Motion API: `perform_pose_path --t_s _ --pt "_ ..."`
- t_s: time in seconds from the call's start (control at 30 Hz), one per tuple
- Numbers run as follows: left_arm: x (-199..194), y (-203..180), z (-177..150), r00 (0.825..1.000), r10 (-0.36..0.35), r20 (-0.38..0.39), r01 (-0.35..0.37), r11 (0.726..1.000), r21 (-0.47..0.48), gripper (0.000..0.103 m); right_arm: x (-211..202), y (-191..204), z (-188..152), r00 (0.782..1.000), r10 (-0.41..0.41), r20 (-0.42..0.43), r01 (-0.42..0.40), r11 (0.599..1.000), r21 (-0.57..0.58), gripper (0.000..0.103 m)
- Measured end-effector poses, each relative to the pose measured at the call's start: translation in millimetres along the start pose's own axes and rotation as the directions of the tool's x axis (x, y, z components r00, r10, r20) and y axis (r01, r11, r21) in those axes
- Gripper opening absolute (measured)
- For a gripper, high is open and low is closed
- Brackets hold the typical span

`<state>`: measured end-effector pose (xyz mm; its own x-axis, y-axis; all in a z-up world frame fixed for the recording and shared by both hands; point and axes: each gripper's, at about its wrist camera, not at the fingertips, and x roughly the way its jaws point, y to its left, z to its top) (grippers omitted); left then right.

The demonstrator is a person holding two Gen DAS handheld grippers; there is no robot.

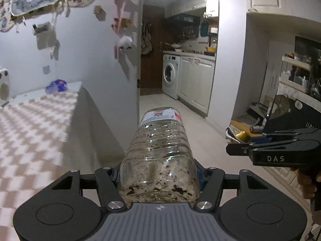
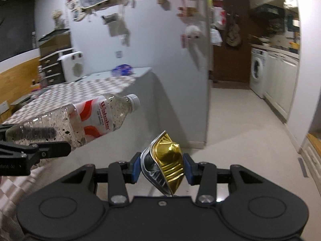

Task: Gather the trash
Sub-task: 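Carry the bottle and gold wrapper in both tools down to the bin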

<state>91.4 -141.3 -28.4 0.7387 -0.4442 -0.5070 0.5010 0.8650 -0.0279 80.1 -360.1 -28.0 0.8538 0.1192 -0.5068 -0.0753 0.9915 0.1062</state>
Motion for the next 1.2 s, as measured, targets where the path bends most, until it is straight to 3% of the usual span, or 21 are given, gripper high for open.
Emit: perform_pose_path --t_s 0.2,0.33,0.53,0.77,1.03,1.2 --pt "49 -41 -22 0.998 -0.036 -0.058 0.034 0.999 -0.033 0.062 -2 -49 -27 0.997 -0.074 -0.033 0.075 0.996 0.037 0.044" --pt "82 -58 -41 0.994 -0.027 -0.105 0.021 0.998 -0.056 0.062 3 -76 -49 0.991 -0.114 -0.065 0.118 0.991 0.056 0.044" --pt "143 -59 -81 0.973 -0.06 -0.221 0.027 0.988 -0.149 0.062 38 -103 -82 0.979 -0.133 -0.153 0.148 0.985 0.089 0.044" --pt "221 -26 -140 0.922 -0.079 -0.378 -0.023 0.966 -0.257 0.062 103 -113 -121 0.958 -0.111 -0.265 0.144 0.984 0.109 0.044" --pt "306 36 -202 0.841 -0.1 -0.531 -0.121 0.923 -0.365 0.062 201 -106 -168 0.914 -0.049 -0.403 0.116 0.983 0.144 0.044" --pt "347 70 -233 0.806 -0.097 -0.584 -0.183 0.898 -0.401 0.062 262 -95 -191 0.885 0.0 -0.465 0.094 0.98 0.178 0.044"
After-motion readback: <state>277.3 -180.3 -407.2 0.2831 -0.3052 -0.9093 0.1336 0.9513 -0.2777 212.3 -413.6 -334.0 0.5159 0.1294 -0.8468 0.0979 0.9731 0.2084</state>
